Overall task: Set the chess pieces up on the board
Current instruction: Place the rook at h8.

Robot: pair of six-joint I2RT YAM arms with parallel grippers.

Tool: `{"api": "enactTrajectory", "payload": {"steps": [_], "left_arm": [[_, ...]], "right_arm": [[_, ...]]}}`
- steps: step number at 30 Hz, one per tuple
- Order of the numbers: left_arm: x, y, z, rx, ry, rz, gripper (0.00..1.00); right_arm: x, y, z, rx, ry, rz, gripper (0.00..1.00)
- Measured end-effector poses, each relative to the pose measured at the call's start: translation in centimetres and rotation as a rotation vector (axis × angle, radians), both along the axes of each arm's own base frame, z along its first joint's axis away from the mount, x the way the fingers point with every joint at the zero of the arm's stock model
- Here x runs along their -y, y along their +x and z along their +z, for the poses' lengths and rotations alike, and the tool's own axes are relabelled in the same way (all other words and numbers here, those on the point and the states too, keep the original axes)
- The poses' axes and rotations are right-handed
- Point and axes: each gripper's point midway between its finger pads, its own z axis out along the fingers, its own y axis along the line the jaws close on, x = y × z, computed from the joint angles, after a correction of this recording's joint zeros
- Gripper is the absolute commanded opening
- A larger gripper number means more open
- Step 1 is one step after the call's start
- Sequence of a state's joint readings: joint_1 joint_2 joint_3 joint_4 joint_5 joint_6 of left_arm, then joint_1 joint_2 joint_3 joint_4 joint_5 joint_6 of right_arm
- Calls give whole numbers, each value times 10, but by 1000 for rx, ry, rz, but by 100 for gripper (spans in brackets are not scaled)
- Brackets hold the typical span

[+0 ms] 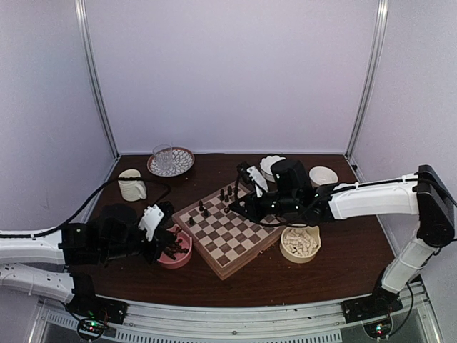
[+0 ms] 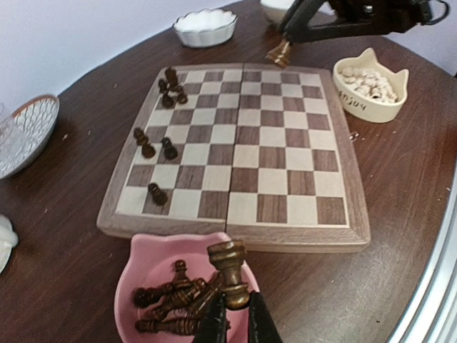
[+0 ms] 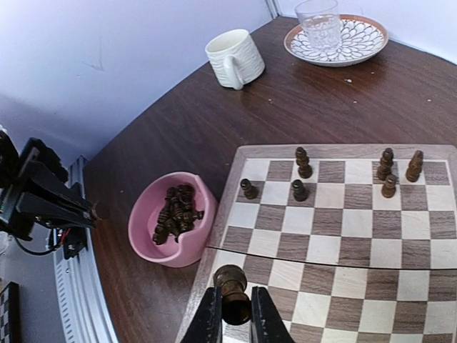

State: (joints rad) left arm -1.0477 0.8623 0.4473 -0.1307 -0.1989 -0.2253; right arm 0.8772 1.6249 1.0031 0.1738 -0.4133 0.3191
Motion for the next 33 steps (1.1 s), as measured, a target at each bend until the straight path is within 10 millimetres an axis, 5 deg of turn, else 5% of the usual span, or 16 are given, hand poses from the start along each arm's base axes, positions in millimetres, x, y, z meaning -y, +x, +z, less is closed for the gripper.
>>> {"api": "enactTrajectory", "payload": {"steps": [8, 15, 23, 33], "left_arm": [[2, 13, 28, -139, 88, 106, 0], [20, 3, 15, -297, 166, 62, 0], [48, -7, -16, -456, 246, -21, 0], [64, -8, -25, -504, 268, -62, 0]], "right_arm": [[17, 12, -4, 55, -77, -85, 5], [38, 27, -17, 98, -209, -170, 4], [44, 92, -35, 93, -347, -272, 3], [47, 160, -80, 22, -470, -323, 3]]}}
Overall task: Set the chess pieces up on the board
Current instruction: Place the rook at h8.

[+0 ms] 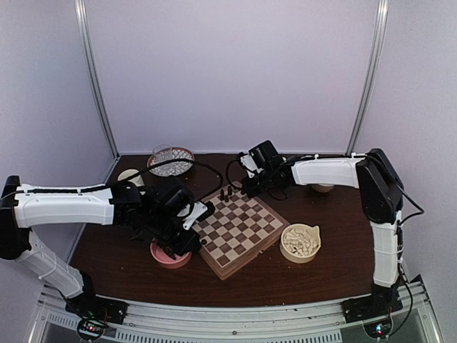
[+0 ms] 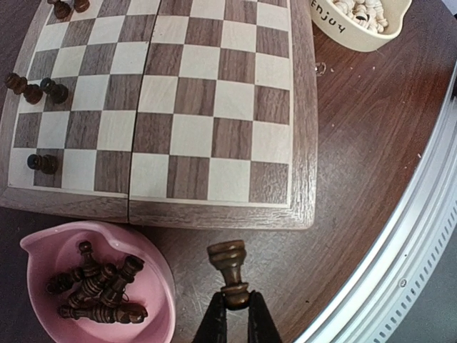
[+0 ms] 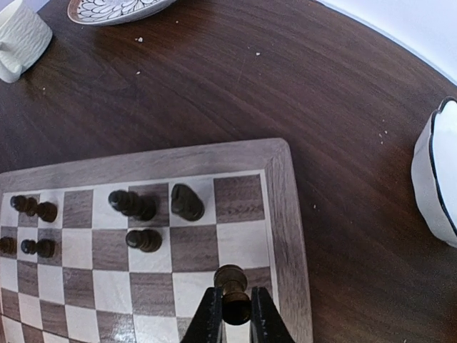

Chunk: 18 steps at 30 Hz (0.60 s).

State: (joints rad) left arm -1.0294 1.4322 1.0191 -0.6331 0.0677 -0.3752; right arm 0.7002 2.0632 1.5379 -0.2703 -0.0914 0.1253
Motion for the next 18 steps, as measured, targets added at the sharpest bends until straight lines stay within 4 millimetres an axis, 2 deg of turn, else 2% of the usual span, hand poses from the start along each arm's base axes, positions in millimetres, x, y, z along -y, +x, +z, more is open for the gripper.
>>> {"api": "enactTrajectory", "payload": {"steps": [5, 12, 18], "left_arm": [[2, 0, 3, 2, -8, -5, 0], [2, 0, 3, 2, -7, -5, 0], [1, 1, 2, 4, -2, -2, 0]], "right_arm": [[-8, 21, -7, 6, -17, 1, 3], [-16, 32, -16, 11, -28, 2, 4], [-19, 38, -14, 23, -31, 7, 4]]}}
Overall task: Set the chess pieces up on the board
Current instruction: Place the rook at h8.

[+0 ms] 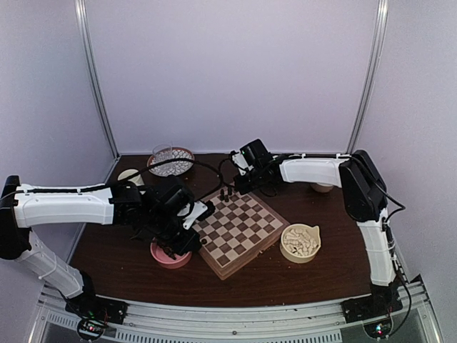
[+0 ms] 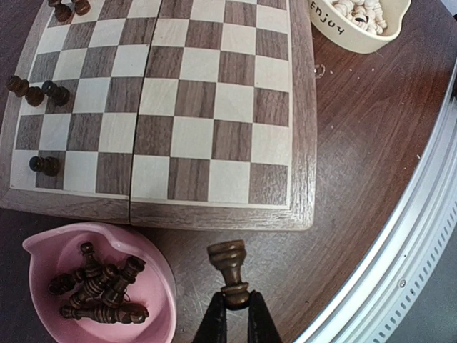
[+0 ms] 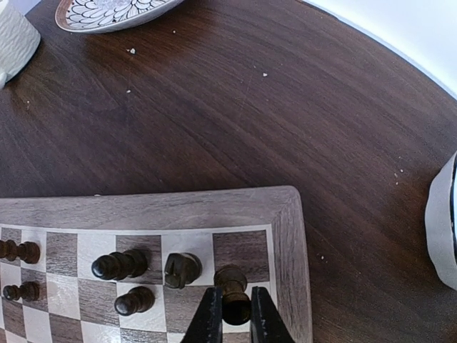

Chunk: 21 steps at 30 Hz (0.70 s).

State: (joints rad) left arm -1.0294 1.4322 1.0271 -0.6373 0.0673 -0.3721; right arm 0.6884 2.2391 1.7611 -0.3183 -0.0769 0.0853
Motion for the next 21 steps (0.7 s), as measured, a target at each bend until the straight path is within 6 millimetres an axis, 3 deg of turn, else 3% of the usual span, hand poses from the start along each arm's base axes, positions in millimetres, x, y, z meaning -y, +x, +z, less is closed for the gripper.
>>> {"api": "enactTrajectory", "payload": {"steps": [6, 21], "left_arm": [[0, 0, 0, 2, 2, 2, 0], [-1, 0, -1, 1, 5, 2, 0]], "right_arm": [[0, 2, -10, -7, -13, 0, 5], [-1, 6, -9, 5, -16, -5, 8]]}}
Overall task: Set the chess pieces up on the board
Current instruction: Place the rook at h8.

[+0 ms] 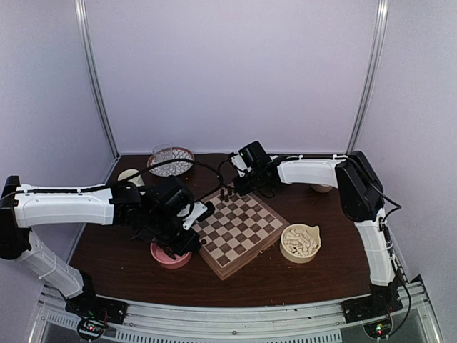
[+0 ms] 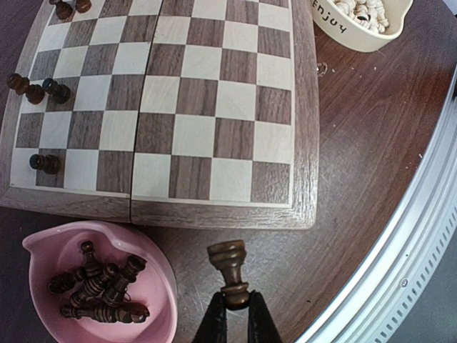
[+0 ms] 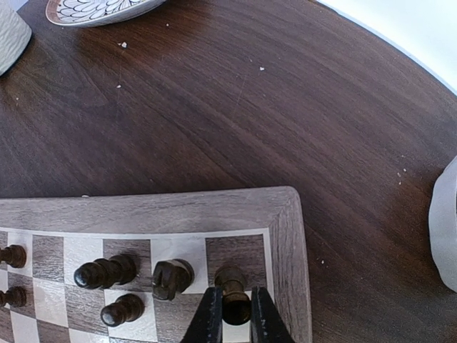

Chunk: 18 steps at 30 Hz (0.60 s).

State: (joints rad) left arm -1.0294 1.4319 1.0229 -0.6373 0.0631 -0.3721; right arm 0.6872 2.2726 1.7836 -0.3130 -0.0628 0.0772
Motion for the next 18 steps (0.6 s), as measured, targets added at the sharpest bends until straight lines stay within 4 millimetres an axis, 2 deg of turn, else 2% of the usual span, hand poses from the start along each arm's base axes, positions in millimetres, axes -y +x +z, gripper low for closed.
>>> {"api": "enactTrajectory", "payload": {"steps": [18], "left_arm": [[0, 0, 0, -1, 1, 0, 0]], "right_arm": [[-3, 7, 0, 12, -5, -6, 9]]}}
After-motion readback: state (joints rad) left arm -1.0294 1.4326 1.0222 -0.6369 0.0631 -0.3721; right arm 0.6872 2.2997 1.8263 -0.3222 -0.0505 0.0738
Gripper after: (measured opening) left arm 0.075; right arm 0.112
